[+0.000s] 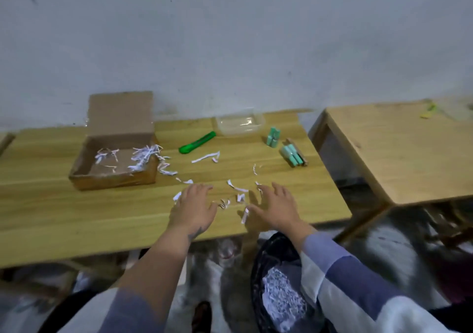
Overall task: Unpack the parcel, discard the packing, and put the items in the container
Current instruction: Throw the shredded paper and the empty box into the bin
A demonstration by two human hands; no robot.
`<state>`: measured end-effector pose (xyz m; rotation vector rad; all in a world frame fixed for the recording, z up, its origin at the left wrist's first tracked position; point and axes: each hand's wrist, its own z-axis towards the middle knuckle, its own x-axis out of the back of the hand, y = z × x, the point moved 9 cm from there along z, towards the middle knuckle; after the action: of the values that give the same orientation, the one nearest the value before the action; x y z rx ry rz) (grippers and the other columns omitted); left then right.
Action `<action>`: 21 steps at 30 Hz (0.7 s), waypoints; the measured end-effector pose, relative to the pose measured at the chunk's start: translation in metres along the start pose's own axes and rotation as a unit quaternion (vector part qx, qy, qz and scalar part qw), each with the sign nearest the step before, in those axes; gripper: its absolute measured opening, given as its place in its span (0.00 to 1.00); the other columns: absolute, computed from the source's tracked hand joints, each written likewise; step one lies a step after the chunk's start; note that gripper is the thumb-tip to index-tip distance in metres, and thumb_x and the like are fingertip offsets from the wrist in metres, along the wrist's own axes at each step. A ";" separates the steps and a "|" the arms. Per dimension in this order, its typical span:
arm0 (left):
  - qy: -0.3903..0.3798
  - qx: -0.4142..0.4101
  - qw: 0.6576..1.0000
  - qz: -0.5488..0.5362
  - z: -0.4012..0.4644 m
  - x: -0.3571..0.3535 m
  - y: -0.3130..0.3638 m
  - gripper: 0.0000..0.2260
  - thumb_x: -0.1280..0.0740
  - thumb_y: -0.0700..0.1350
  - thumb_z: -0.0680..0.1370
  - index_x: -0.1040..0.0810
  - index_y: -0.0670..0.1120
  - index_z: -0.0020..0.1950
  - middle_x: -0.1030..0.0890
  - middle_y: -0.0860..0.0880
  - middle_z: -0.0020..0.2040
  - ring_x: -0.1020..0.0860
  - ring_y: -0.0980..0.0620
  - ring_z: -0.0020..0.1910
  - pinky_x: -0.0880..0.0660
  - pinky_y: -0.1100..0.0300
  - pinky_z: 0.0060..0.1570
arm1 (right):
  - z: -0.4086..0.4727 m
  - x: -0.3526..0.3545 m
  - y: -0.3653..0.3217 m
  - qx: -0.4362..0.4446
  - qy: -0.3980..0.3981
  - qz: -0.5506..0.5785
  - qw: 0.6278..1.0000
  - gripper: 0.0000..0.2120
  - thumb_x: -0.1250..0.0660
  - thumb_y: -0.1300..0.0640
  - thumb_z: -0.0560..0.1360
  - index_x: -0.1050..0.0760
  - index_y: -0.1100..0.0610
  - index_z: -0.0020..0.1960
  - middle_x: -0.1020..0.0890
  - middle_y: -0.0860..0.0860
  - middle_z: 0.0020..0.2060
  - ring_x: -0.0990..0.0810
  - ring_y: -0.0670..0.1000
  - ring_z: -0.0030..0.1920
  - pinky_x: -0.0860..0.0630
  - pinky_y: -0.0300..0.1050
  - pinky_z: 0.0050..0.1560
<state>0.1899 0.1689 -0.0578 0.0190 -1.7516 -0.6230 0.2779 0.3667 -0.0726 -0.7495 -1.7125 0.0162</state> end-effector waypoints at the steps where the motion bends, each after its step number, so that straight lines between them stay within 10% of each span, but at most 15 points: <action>1: 0.013 0.006 1.000 0.018 0.001 0.001 -0.015 0.24 0.37 0.55 0.77 0.35 0.53 0.72 0.37 0.48 0.74 0.43 0.46 0.75 0.42 0.50 0.72 | 0.006 -0.009 -0.004 -0.004 -0.005 -0.009 1.000 0.37 0.39 0.32 0.71 0.45 0.44 0.75 0.47 0.55 0.77 0.51 0.61 0.76 0.49 0.61 0.74; 8: 0.033 0.022 0.996 0.075 0.038 -0.008 -0.080 0.32 0.50 0.63 0.75 0.40 0.49 0.76 0.45 0.44 0.78 0.48 0.41 0.77 0.45 0.41 0.73 | 0.042 -0.052 -0.035 0.013 0.045 -0.103 0.994 0.52 0.60 0.18 0.57 0.64 0.42 0.75 0.63 0.54 0.77 0.65 0.65 0.75 0.63 0.68 0.72; 12: 0.059 0.002 0.993 0.107 0.077 -0.005 -0.094 0.32 0.49 0.62 0.76 0.35 0.45 0.74 0.40 0.40 0.76 0.38 0.37 0.72 0.36 0.41 0.68 | 0.081 -0.052 -0.057 0.011 0.086 -0.111 0.990 0.47 0.55 0.20 0.63 0.63 0.40 0.75 0.60 0.53 0.77 0.64 0.64 0.75 0.62 0.67 0.72; 21: 0.074 0.043 0.993 0.085 0.136 0.003 -0.116 0.32 0.48 0.64 0.77 0.47 0.49 0.78 0.56 0.42 0.79 0.50 0.38 0.76 0.49 0.46 0.73 | 0.154 -0.053 -0.121 0.123 0.080 -0.112 0.983 0.39 0.50 0.26 0.67 0.57 0.36 0.74 0.55 0.51 0.78 0.59 0.62 0.77 0.57 0.66 0.73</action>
<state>0.0297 0.1227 -0.1228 -0.0237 -1.6157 -0.4111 0.0903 0.3031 -0.1162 -0.3629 -1.5962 0.0103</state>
